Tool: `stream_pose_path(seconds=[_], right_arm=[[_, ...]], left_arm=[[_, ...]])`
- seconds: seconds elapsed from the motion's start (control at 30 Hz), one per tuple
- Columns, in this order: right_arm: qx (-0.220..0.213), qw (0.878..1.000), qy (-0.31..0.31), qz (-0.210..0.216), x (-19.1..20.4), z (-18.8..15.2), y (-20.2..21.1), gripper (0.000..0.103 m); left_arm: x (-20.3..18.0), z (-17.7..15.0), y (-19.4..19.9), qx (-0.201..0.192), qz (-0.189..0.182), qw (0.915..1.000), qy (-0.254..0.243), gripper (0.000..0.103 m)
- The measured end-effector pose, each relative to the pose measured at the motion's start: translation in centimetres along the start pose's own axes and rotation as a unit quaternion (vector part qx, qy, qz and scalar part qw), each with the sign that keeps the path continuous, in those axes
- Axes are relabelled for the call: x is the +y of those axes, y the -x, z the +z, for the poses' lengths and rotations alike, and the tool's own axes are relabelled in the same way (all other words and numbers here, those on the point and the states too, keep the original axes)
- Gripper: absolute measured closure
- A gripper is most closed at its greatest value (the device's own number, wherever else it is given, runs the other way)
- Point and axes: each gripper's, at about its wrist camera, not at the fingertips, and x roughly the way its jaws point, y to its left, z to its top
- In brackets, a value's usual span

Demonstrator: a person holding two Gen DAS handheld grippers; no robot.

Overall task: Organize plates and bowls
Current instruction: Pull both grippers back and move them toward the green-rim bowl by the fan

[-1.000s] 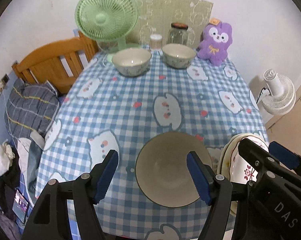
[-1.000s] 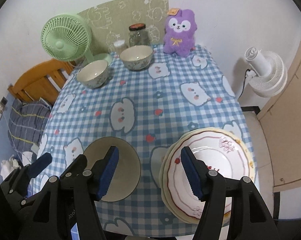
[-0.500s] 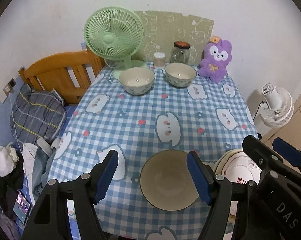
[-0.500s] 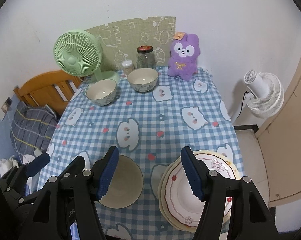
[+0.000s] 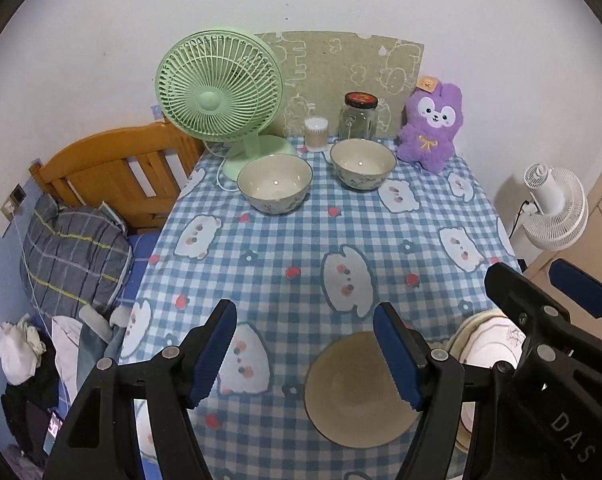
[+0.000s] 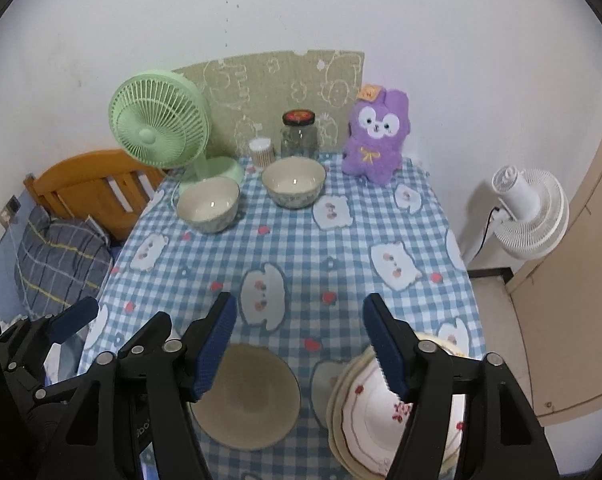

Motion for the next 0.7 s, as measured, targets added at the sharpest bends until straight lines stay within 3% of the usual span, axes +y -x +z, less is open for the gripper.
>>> stream_pose_path(seconds=[0.27, 0.7], right_arm=[[-0.003, 1.000, 0.004, 0.003, 1.8, 2.3, -1.5, 0.018], [-0.004, 1.000, 0.001, 0.023, 4.8, 5.3, -5.4, 0.018]], left_arm=[[1.9, 2.5, -1.5, 0.003, -0.028, 0.9996, 0.009, 0.030], [4.8, 5.7, -4.6, 0.000, -0.022, 0.9997, 0.013, 0.030]])
